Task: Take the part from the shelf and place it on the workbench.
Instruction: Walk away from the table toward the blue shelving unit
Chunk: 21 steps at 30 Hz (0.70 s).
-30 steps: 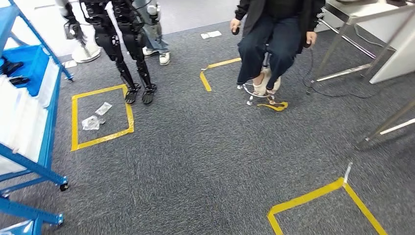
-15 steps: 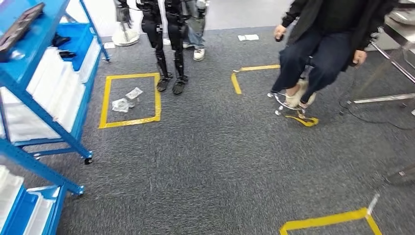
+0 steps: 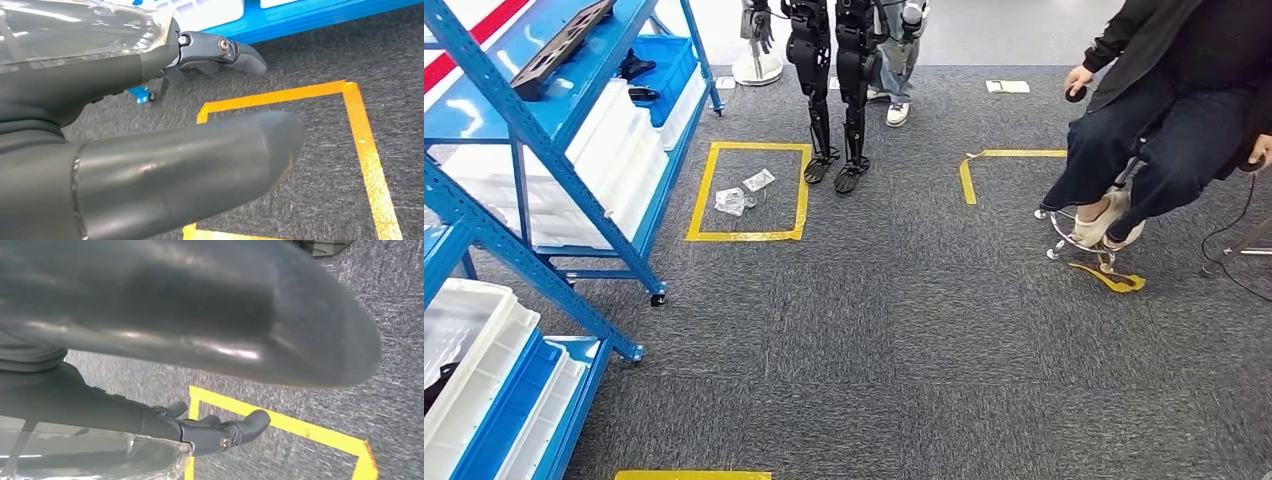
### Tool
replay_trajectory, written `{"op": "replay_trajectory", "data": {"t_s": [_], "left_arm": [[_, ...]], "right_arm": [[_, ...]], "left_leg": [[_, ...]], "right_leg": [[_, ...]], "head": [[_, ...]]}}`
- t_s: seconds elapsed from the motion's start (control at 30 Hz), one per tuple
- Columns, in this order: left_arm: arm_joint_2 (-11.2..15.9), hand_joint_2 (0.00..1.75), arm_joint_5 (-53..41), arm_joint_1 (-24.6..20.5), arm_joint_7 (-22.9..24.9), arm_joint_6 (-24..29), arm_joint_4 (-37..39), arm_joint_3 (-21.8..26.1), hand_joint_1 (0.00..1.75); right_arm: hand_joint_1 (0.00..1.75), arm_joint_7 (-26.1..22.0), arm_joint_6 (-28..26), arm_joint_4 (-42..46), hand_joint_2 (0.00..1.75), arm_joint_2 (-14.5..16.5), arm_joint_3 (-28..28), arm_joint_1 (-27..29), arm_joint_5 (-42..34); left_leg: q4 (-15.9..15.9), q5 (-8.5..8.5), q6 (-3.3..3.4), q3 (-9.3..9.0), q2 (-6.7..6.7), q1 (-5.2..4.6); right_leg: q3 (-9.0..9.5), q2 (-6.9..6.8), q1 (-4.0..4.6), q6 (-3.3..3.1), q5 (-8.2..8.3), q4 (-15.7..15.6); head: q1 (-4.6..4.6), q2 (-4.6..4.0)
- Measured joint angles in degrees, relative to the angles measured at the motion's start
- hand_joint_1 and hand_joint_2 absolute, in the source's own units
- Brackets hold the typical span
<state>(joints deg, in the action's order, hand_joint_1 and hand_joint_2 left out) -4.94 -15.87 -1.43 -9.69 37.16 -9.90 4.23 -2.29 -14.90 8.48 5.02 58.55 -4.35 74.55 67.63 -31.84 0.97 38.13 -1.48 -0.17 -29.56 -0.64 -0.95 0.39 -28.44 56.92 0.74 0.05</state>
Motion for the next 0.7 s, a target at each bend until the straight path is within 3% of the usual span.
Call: {"op": "replay_trajectory", "data": {"t_s": [0.07,0.1,0.13,0.2,0.27,0.3,0.37,0.43,0.5,0.57,0.6,0.63,0.7], "left_arm": [[0.0,0.0,0.0,0.0,0.0,0.0,0.0,0.0,0.0],[-0.1,0.0,0.0,0.0,0.0,0.0,0.0,-0.1,0.0],[-0.1,0.0,0.0,0.0,0.1,0.0,0.0,-0.1,0.0],[0.0,0.0,-0.1,0.0,0.2,0.0,0.0,-0.1,0.0],[0.0,0.0,-0.4,-0.2,0.4,-0.1,0.0,-0.3,0.0],[0.0,0.0,-0.5,-0.3,0.4,-0.2,0.0,-0.3,0.0],[0.1,0.0,-0.9,-0.3,0.6,-0.3,0.0,-0.6,0.0],[0.2,0.0,-1.0,-0.3,0.7,-0.6,0.0,-0.8,0.0],[0.2,0.0,-1.1,-0.4,0.8,-1.0,0.0,-0.9,0.0],[0.3,0.0,-1.0,-0.4,0.9,-1.4,0.0,-0.9,0.0],[0.3,0.0,-0.9,-0.3,1.0,-1.4,0.0,-0.9,0.0],[0.3,0.0,-0.9,-0.2,1.1,-1.4,0.0,-0.9,0.0],[0.2,0.0,-1.1,-0.2,1.2,-0.9,0.0,-1.0,0.0]], "right_arm": [[0.0,0.0,0.0,0.0,0.0,-0.1,0.0,0.1,0.0],[0.0,0.0,0.1,0.0,0.0,-0.1,0.0,0.1,0.0],[0.0,0.0,0.1,0.0,0.0,-0.1,0.0,0.1,0.0],[0.0,0.1,0.3,0.0,0.0,-0.1,0.0,0.1,0.1],[0.0,0.3,0.4,0.0,0.0,-0.1,0.0,0.2,0.2],[0.0,0.4,0.5,0.0,0.0,-0.1,0.0,0.2,0.2],[0.0,0.5,0.5,0.0,0.0,-0.1,0.0,0.1,0.1],[0.0,0.4,0.5,0.0,0.0,-0.1,0.0,0.1,-0.2],[0.0,0.4,0.6,0.0,0.0,0.0,0.0,0.5,-0.4],[0.0,0.4,0.6,0.0,0.0,0.0,0.0,0.9,-0.5],[0.0,0.4,0.6,0.0,0.0,0.0,0.0,1.0,-0.5],[0.0,0.3,0.7,0.0,0.0,0.0,0.0,1.1,-0.5],[0.0,0.3,0.7,0.0,0.0,-0.1,0.0,1.1,-0.5]], "left_leg": [[6.3,-2.17,-0.45,3.21,0.9,0.45],[6.7,-1.71,-0.6,3.41,1.12,0.64],[4.8,-0.33,-0.7,2.42,1.52,0.78],[-3.2,3.05,-0.71,-2.0,4.17,0.78],[-8.5,4.46,-0.33,-4.94,6.22,0.49],[-9.1,4.37,-0.08,-5.16,6.18,0.25],[-9.3,4.61,0.67,-5.07,4.54,0.13],[-9.7,5.06,1.49,-5.12,3.05,0.28],[-9.8,5.33,2.05,-5.03,1.52,0.35],[-9.8,5.42,2.25,-4.89,-0.27,0.29],[-9.7,5.43,2.25,-4.9,-1.18,0.28],[-9.7,5.45,2.22,-4.97,-2.08,0.31],[-9.7,5.48,2.02,-5.14,-3.78,0.4]], "right_leg": [[-0.06,-1.77,0.21,-0.2,-0.12,0.0],[-0.08,-2.57,0.24,-0.23,-0.16,0.0],[-0.04,-3.31,0.23,-0.18,-0.22,0.0],[0.22,-4.61,0.36,0.14,-0.49,0.1],[0.49,-5.77,0.78,0.78,-0.91,0.1],[0.68,-6.36,0.95,1.08,-1.08,0.1],[1.08,-7.29,0.87,1.65,-1.35,0.1],[0.31,-4.88,0.6,1.99,-2.71,2.2],[-2.82,-1.02,0.4,1.73,-5.84,8.9],[-6.48,0.27,0.37,1.62,-8.33,16.2],[-7.21,0.41,0.35,1.89,-8.31,17.4],[-6.8,0.56,0.28,2.34,-7.28,16.1],[-3.48,2.17,-0.11,3.33,-3.66,8.2]], "head": [[-0.01,-0.01],[-0.02,-0.01],[-0.02,-0.01],[-0.04,-0.01],[0.11,0.0],[0.21,0.0],[0.32,0.0],[0.39,0.0],[0.53,0.0],[0.55,-0.01],[0.56,-0.01],[0.55,-0.01],[0.57,-0.01]]}}
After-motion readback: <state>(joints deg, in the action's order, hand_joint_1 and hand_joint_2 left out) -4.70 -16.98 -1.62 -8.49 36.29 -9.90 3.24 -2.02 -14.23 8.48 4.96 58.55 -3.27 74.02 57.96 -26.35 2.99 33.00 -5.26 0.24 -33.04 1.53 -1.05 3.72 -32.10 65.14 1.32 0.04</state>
